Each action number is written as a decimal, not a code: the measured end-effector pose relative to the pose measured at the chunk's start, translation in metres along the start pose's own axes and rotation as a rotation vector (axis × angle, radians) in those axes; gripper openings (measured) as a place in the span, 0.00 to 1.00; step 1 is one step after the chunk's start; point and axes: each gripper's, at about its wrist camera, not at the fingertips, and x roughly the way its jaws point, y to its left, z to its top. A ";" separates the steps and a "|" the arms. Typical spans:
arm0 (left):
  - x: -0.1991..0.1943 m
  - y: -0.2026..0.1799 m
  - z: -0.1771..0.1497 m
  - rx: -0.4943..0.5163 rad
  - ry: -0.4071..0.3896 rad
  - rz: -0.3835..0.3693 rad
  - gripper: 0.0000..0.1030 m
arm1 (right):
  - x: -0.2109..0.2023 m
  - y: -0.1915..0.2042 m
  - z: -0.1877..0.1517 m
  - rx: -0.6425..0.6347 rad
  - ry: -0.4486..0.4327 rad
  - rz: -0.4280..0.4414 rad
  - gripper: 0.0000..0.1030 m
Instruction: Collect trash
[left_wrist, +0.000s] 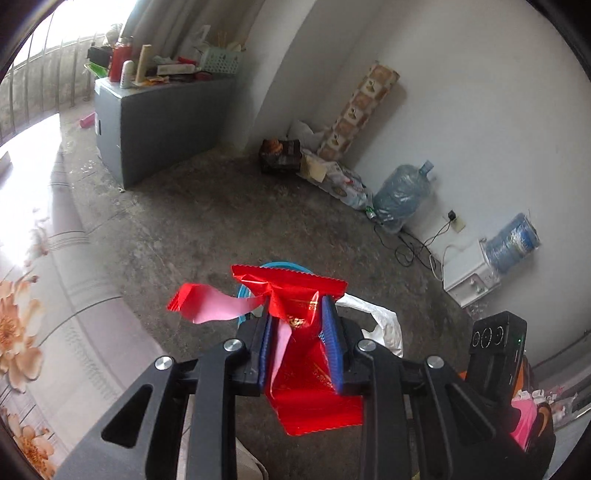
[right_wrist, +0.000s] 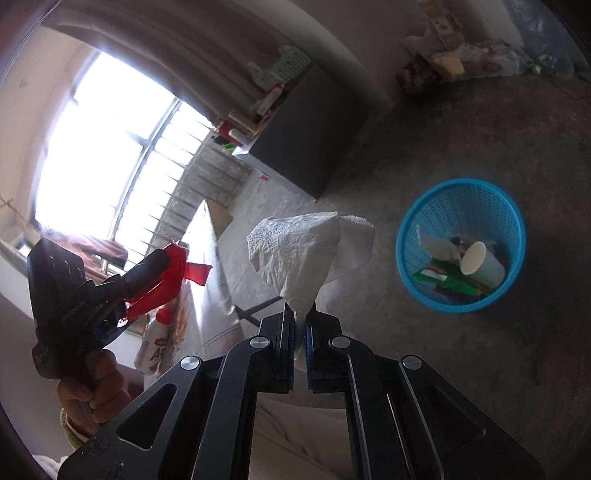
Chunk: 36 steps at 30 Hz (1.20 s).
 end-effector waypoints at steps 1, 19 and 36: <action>0.016 -0.005 0.004 0.005 0.023 0.005 0.23 | 0.003 -0.012 0.003 0.031 0.003 -0.016 0.05; 0.242 -0.030 0.027 0.028 0.319 0.092 0.57 | 0.116 -0.169 0.049 0.335 0.122 -0.320 0.60; 0.113 -0.049 0.026 0.090 0.101 0.033 0.67 | 0.039 -0.091 0.018 0.134 -0.034 -0.349 0.75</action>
